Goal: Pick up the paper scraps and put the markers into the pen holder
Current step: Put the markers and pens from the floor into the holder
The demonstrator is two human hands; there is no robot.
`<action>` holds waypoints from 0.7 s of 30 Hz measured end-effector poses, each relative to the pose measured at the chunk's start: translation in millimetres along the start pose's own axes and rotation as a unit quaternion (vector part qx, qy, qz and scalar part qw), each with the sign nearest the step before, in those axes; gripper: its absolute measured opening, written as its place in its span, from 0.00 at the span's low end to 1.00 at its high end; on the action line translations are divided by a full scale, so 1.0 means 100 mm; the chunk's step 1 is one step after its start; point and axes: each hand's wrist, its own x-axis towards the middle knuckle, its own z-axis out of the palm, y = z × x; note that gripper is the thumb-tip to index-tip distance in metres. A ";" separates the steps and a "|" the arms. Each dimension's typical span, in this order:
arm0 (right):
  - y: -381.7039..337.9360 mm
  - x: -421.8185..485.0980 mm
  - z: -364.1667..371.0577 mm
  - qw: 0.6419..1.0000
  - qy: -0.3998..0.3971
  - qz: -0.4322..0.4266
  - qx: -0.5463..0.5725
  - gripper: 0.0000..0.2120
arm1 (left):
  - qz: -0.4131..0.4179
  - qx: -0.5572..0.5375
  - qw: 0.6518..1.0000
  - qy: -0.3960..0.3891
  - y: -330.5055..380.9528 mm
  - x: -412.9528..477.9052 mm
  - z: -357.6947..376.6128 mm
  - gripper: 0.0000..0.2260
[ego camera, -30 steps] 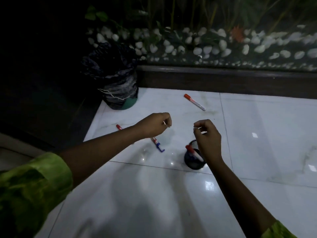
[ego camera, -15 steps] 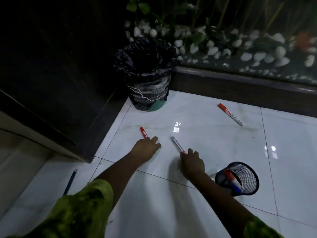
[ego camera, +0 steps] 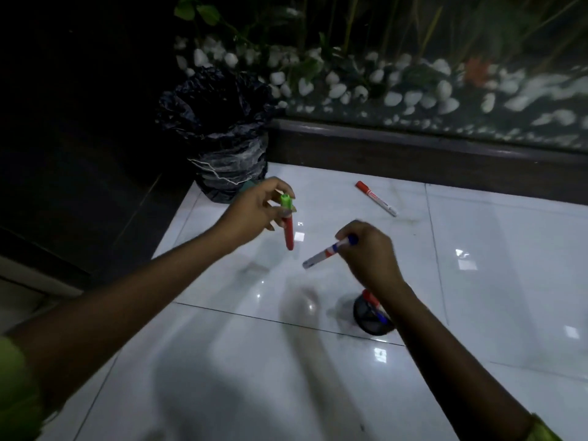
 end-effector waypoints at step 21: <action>0.92 -0.39 -0.47 0.993 0.044 0.063 -0.094 0.13 | 0.009 0.158 0.970 -0.183 0.04 0.01 1.57 0.08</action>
